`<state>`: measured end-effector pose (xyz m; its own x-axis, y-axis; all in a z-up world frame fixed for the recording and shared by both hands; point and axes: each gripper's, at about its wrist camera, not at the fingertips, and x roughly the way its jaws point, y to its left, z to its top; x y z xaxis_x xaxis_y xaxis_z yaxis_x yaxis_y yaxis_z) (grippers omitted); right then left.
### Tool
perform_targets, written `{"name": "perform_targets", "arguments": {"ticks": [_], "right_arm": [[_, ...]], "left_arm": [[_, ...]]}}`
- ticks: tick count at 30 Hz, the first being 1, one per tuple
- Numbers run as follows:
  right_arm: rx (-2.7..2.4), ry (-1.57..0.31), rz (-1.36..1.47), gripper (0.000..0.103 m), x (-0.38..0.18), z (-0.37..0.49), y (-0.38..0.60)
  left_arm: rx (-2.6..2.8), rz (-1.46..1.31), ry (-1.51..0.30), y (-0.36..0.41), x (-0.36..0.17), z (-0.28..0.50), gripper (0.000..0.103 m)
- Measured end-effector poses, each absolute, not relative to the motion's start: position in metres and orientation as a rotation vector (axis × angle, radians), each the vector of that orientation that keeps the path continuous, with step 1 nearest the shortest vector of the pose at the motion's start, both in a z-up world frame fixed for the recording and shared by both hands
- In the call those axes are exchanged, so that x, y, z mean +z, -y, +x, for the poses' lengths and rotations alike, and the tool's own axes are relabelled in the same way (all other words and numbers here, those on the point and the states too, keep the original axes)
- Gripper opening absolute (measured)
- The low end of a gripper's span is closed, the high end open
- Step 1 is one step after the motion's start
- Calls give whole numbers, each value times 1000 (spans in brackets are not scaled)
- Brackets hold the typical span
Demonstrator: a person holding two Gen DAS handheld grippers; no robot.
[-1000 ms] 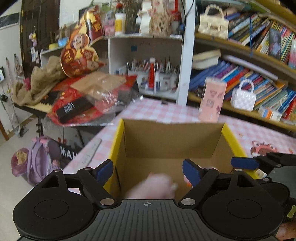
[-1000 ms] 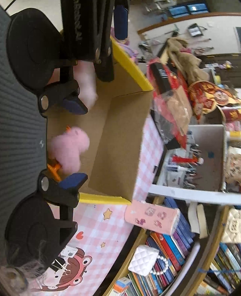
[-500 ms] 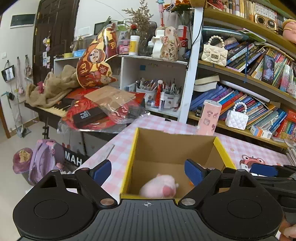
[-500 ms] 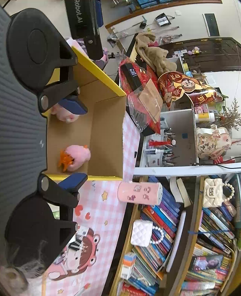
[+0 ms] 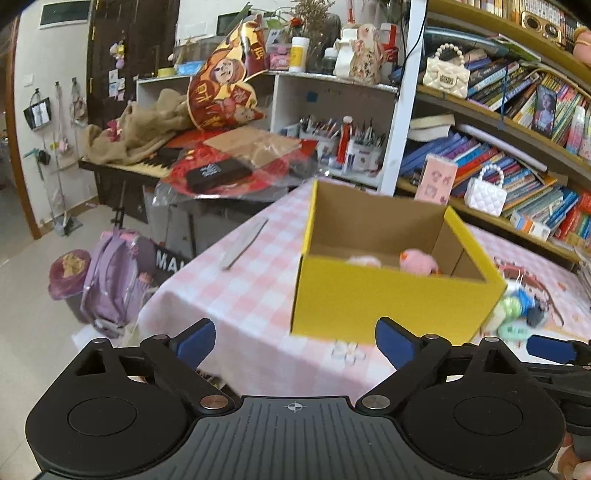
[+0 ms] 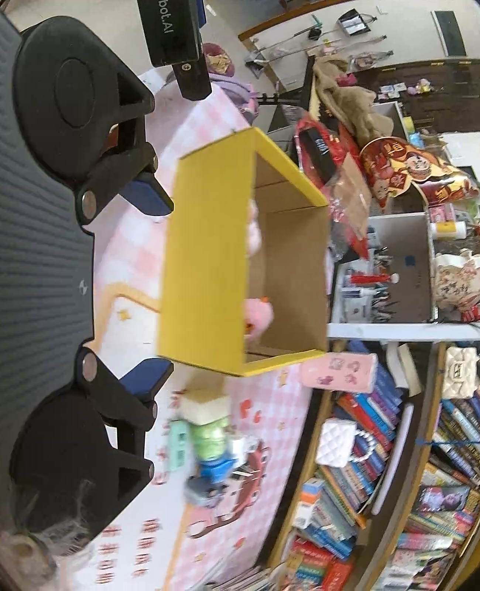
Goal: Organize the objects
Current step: 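Withdraw both grippers from the box back toward the remaining toys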
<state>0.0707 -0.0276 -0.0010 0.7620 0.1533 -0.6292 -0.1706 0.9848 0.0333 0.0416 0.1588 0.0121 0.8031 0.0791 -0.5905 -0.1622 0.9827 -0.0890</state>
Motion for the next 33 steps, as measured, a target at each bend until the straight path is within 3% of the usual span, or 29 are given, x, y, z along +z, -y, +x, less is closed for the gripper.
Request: {"name": "perform_targets", "arguments": {"ticks": [9,15,33], "right_arm": [[77,-723,67,86,-17,26,43],[-1,-740,85,92,-24,4,54],[-251,-740,153,93,-25,-45,115]], "left_arm": [[120,-96,-648,-152,3,4,97],[79,-55,-660,-140,-2,-10,98],[-218,11,-694,-74,-10,-10,98]]}}
